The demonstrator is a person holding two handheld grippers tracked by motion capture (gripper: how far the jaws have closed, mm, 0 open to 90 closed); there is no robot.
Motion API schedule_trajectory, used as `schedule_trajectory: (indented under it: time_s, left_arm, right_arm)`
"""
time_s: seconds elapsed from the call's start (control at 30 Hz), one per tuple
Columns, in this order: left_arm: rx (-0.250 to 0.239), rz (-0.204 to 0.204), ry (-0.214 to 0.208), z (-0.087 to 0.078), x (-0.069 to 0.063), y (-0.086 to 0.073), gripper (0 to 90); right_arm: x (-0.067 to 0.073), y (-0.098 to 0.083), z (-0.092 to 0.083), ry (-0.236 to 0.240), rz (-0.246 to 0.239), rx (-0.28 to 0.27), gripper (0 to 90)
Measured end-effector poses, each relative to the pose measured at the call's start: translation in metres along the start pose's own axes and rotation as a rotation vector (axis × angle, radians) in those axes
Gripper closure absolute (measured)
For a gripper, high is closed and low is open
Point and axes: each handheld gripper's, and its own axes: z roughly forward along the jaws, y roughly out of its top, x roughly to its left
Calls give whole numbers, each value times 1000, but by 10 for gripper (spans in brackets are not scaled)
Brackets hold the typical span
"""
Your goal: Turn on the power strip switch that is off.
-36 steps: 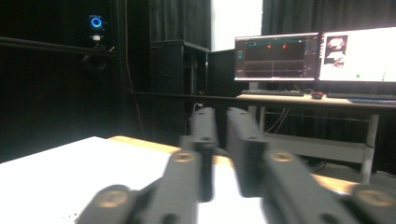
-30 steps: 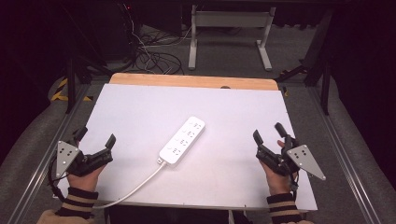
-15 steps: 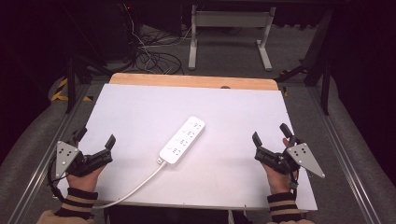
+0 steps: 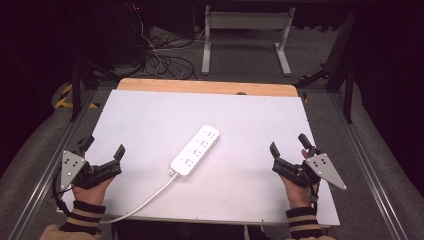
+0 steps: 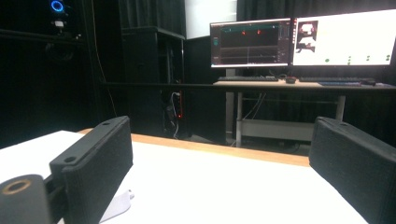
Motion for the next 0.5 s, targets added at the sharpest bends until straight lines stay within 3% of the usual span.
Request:
schedule_trajectory:
  time_s: [0.2, 0.5]
  left_arm:
    - [-14, -17, 1, -3, 1, 1, 8]
    - [-3, -13, -13, 0, -2, 1, 1]
  right_arm:
    - [2, -1, -1, -3, -8, 14, 74]
    - [-1, -3, -3, 1, 20, 46, 86]
